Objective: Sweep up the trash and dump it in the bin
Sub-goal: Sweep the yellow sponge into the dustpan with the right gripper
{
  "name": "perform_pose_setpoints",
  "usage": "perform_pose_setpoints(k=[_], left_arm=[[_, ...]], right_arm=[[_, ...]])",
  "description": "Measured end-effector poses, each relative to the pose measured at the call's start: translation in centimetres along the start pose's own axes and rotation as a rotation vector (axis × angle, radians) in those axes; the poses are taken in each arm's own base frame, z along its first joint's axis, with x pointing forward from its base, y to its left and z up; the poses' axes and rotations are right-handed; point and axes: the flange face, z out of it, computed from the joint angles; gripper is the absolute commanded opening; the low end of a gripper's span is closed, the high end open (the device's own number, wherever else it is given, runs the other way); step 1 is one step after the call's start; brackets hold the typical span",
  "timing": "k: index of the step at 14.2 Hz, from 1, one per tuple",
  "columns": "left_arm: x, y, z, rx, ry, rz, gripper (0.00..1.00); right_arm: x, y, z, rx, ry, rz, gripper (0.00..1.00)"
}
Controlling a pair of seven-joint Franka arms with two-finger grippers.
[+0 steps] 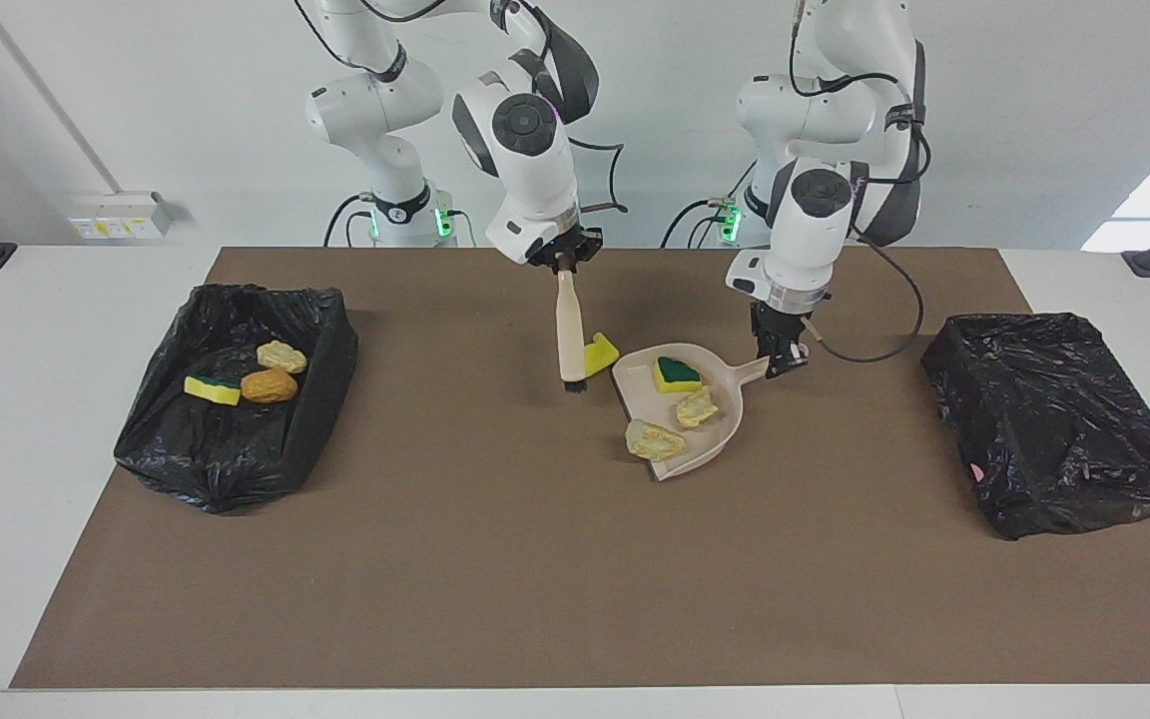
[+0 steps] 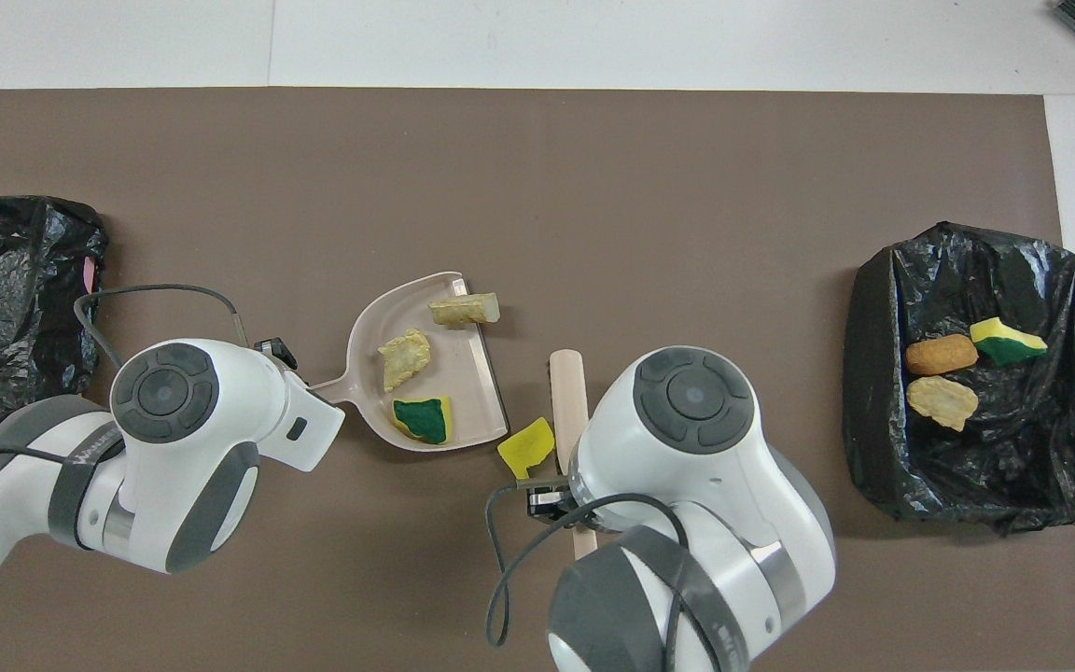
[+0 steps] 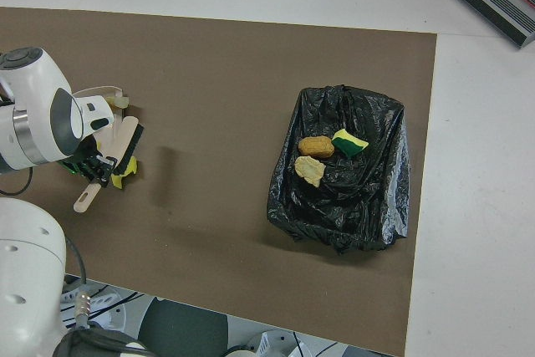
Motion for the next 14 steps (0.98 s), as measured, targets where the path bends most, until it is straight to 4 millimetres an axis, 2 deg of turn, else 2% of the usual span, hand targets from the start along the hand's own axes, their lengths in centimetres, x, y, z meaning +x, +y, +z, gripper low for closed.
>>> perform_pose_setpoints(k=[5, 7, 9, 12, 14], left_arm=[[0.0, 0.0, 0.0, -0.002, -0.002, 0.007, 0.0], [0.0, 0.0, 0.0, -0.003, -0.002, 0.007, 0.0], [0.0, 0.0, 0.0, -0.003, -0.002, 0.007, 0.0], [0.0, 0.0, 0.0, -0.003, -0.002, 0.007, 0.0], [0.0, 0.0, 0.0, -0.003, -0.002, 0.007, 0.0]], right_arm=[[-3.6, 2.2, 4.8, -0.022, 0.044, 0.054, 0.0], [-4.4, 1.4, 5.8, -0.014, 0.067, 0.111, 0.0], [-5.4, -0.7, 7.5, -0.002, 0.093, 0.172, 0.0], [-4.5, -2.3, 9.8, 0.025, 0.12, 0.26, 0.0], [-3.2, -2.9, 10.0, 0.053, 0.138, 0.297, 0.0]])
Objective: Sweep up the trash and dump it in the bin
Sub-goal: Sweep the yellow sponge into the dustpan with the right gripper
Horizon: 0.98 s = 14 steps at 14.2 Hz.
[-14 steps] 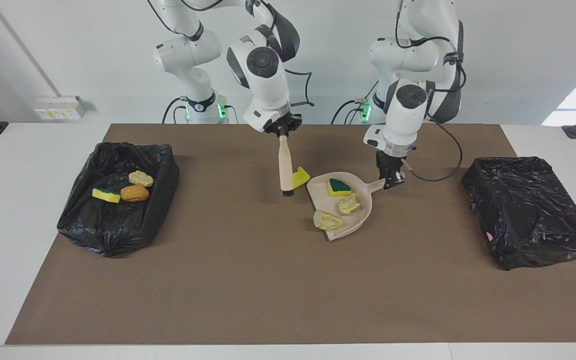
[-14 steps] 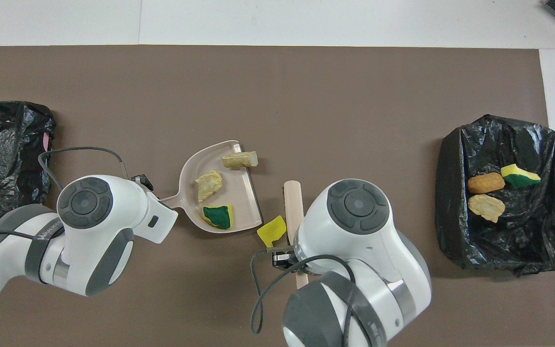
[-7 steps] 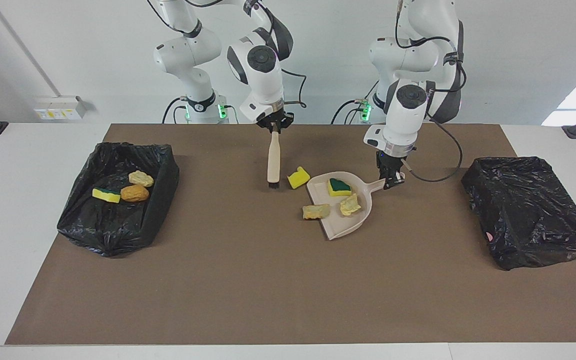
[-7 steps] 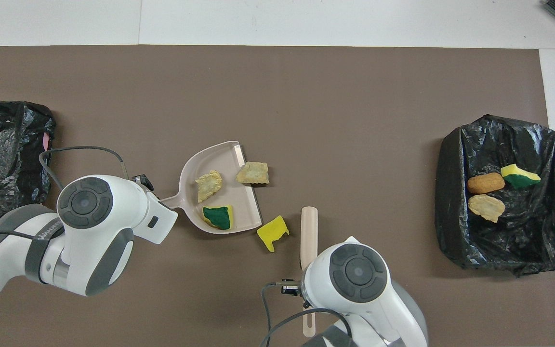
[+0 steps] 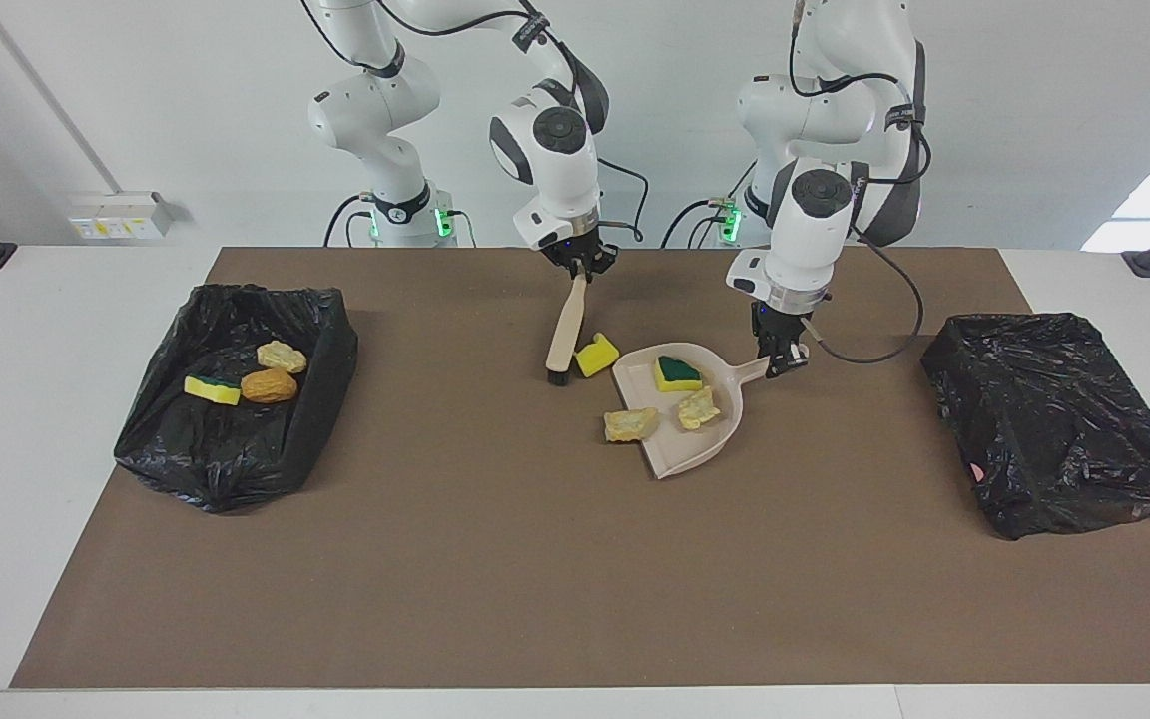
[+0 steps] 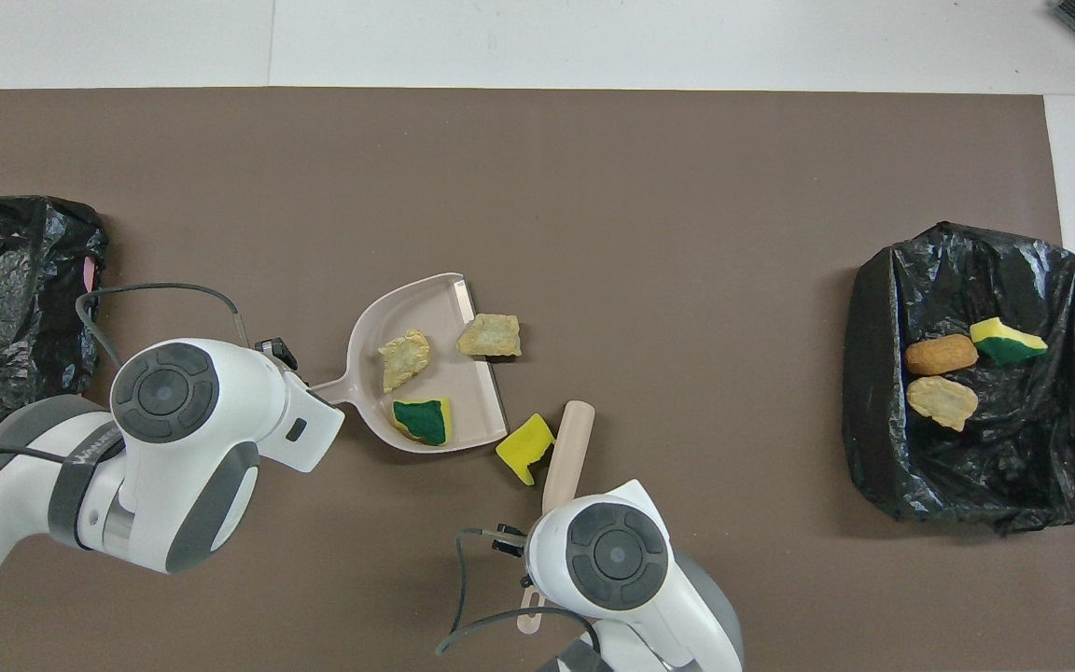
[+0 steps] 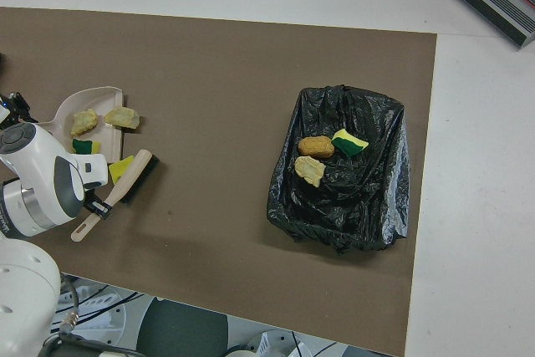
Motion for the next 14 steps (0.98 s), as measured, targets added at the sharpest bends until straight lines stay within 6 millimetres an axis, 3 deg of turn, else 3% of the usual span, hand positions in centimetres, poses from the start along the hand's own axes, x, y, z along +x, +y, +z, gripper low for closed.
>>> perform_pose_setpoints(k=[3, 6, 11, 14], left_arm=[[0.0, 0.0, 0.0, 0.0, 0.0, 0.0, 0.0], [0.0, 0.0, 0.0, 0.0, 0.0, 0.0, 0.0], [0.0, 0.0, 0.0, 0.0, 0.0, -0.001, 0.0], [0.0, 0.0, 0.0, 0.0, 0.0, -0.001, 0.0]], right_arm=[[1.2, -1.9, -1.2, 0.035, 0.01, 0.026, 0.0], [2.7, -2.6, -1.7, 0.05, 0.016, 0.044, 0.0], [10.7, -1.8, -3.8, 0.062, 0.091, 0.042, 0.0], [13.4, -1.8, -5.2, 0.041, 0.084, -0.039, 0.0]])
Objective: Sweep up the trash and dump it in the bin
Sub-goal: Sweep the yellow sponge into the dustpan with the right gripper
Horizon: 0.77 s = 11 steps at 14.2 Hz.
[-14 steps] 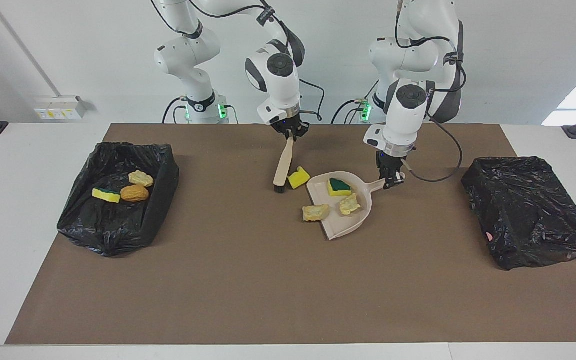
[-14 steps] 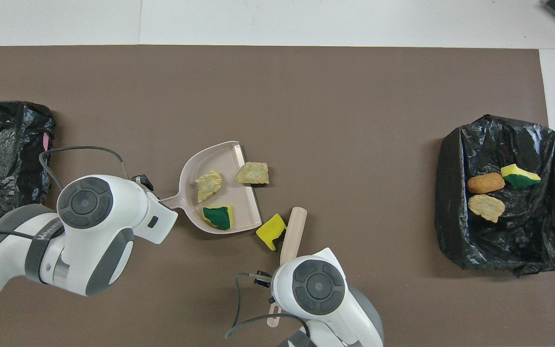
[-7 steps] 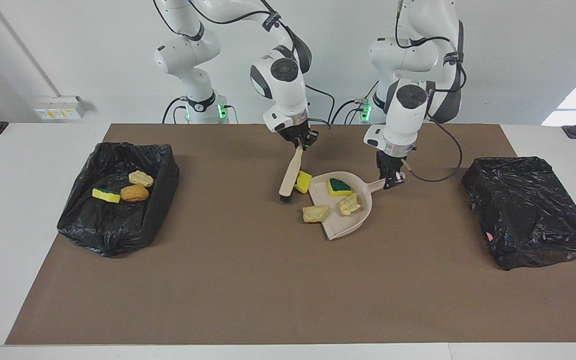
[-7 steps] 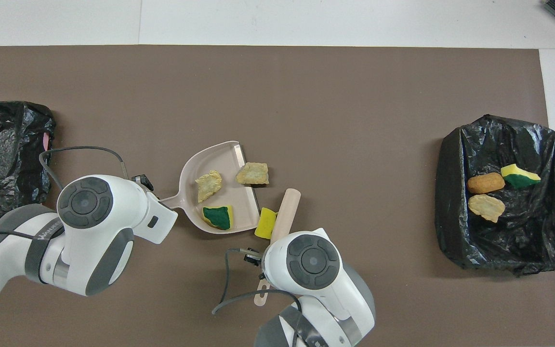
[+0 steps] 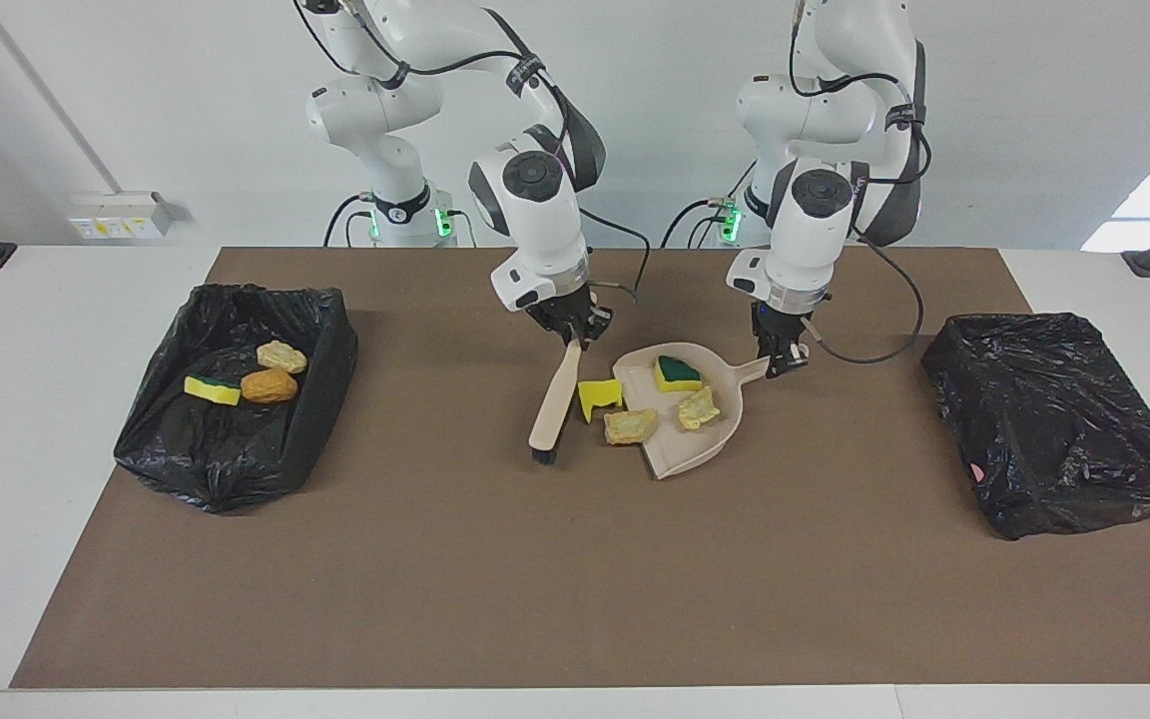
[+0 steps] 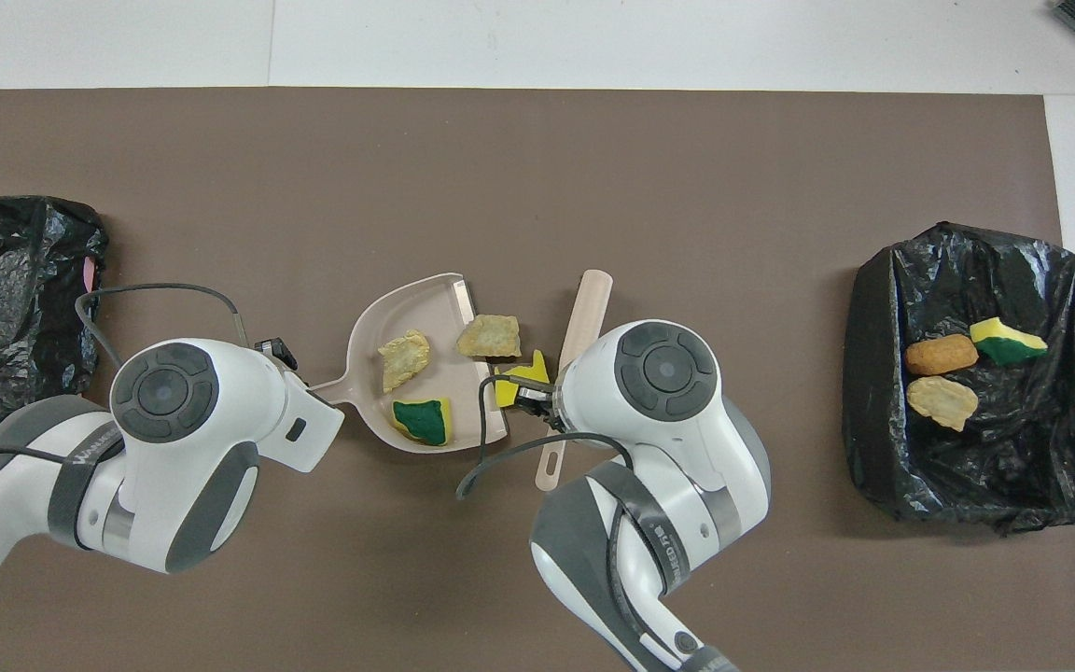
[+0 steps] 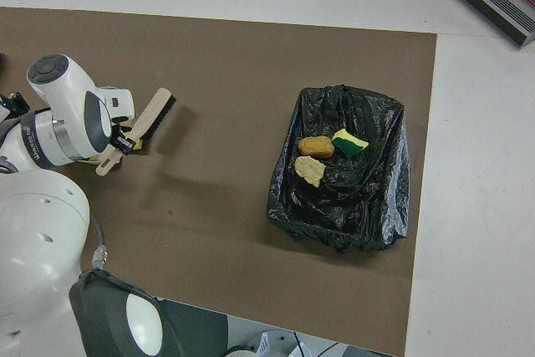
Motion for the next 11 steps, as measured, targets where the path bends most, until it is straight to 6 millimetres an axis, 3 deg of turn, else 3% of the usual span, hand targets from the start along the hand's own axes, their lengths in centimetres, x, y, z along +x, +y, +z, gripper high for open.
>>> perform_pose_setpoints(k=[4, 8, 11], left_arm=[[0.0, 0.0, 0.0, 0.0, 0.0, -0.001, 0.0], [-0.1, 0.0, 0.0, -0.001, -0.001, -0.002, 0.0], [-0.1, 0.0, 0.0, -0.001, -0.001, -0.002, 0.0]], right_arm=[[0.5, 1.6, -1.0, -0.068, -0.053, -0.126, 0.0], [-1.0, 3.1, -0.1, -0.089, -0.081, -0.373, 0.0], [-1.0, 2.9, 1.1, -0.107, -0.061, -0.491, 0.0]])
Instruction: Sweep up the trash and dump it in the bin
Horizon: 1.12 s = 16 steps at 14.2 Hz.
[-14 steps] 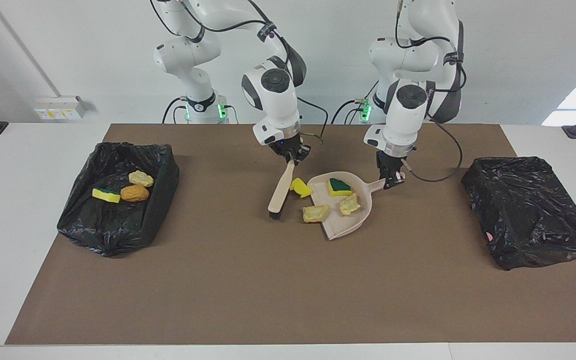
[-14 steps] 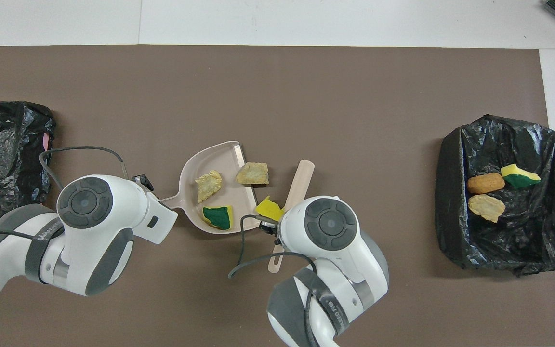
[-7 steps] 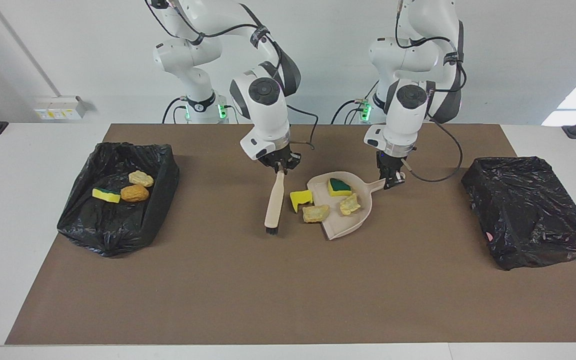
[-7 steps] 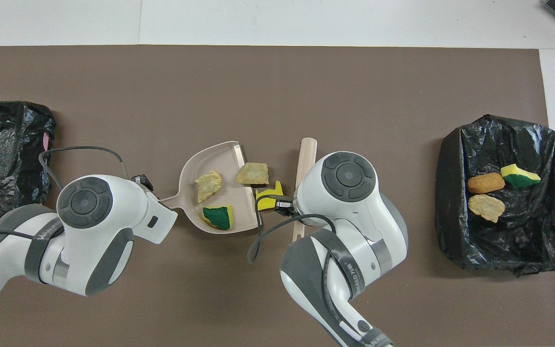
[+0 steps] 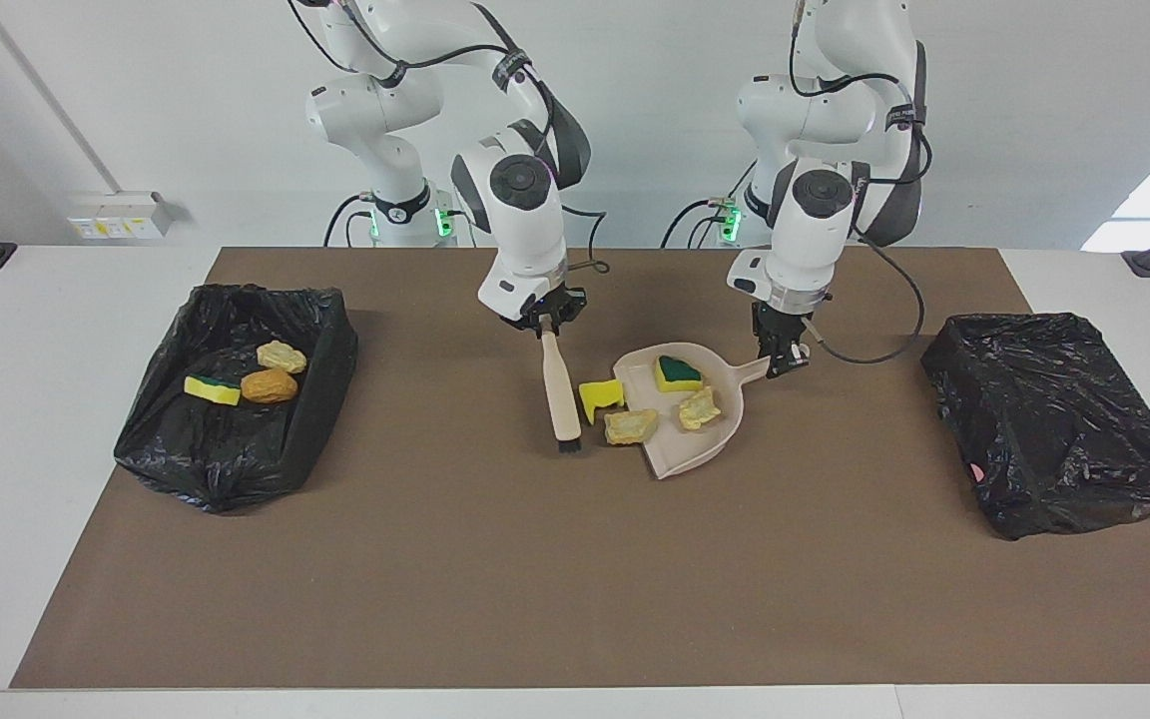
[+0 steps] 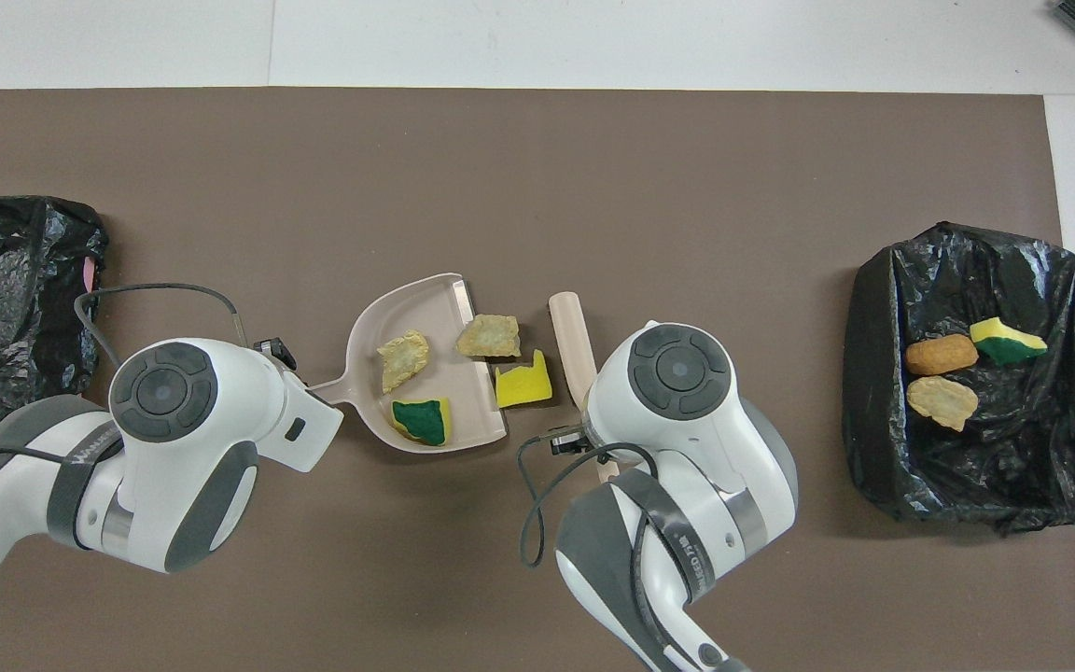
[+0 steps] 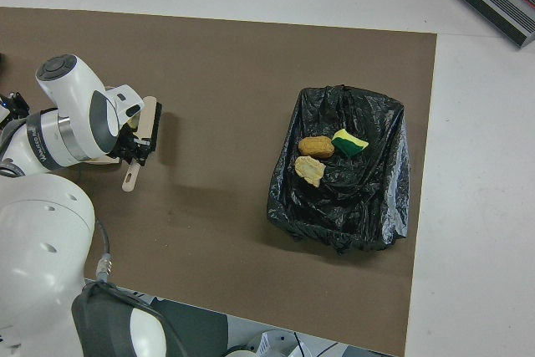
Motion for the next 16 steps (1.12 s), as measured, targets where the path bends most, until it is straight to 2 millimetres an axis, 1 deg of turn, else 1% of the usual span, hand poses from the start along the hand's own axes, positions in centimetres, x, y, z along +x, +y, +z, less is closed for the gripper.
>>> perform_pose_setpoints(k=[1, 3, 4, 5, 8, 9, 11, 13, 14, 16], left_arm=[[0.0, 0.0, 0.0, 0.0, 0.0, 0.0, 0.0], [-0.1, 0.0, 0.0, 0.0, 0.0, -0.001, 0.0], [-0.1, 0.0, 0.0, -0.001, 0.0, -0.002, 0.0], [-0.1, -0.1, 0.0, -0.001, -0.001, -0.002, 0.0], [-0.2, -0.1, 0.0, -0.003, -0.002, -0.005, 0.0], [-0.4, -0.2, 0.1, -0.005, -0.003, -0.01, 0.0], [-1.1, -0.5, 0.2, -0.007, -0.005, -0.025, 0.0], [-1.2, -0.6, 0.2, -0.008, -0.004, -0.028, 0.0], [-1.2, -0.6, 0.2, -0.01, -0.002, -0.032, 0.0], [-1.7, -0.8, 0.3, -0.022, 0.008, -0.058, 0.0]], right_arm=[[0.0, -1.0, 0.8, -0.01, 0.004, -0.025, 0.0], [-0.2, -3.6, 2.4, -0.01, 0.013, -0.072, 0.0], [-0.3, -4.6, 2.6, -0.006, 0.022, -0.092, 0.0], [-0.5, -5.6, 2.6, 0.014, 0.035, -0.106, 0.0], [-1.5, -8.7, 2.1, 0.189, 0.008, -0.06, 0.0], [-1.7, -9.2, 2.0, 0.213, -0.001, -0.051, 0.0], [-1.6, -9.1, 2.0, 0.221, -0.005, -0.05, 0.0], [-1.3, -8.1, 2.0, 0.215, -0.02, -0.052, 0.0], [-1.2, -7.4, 1.7, 0.205, -0.032, -0.055, 0.0], [-1.2, -5.3, 0.1, 0.175, -0.047, -0.052, 0.0]])
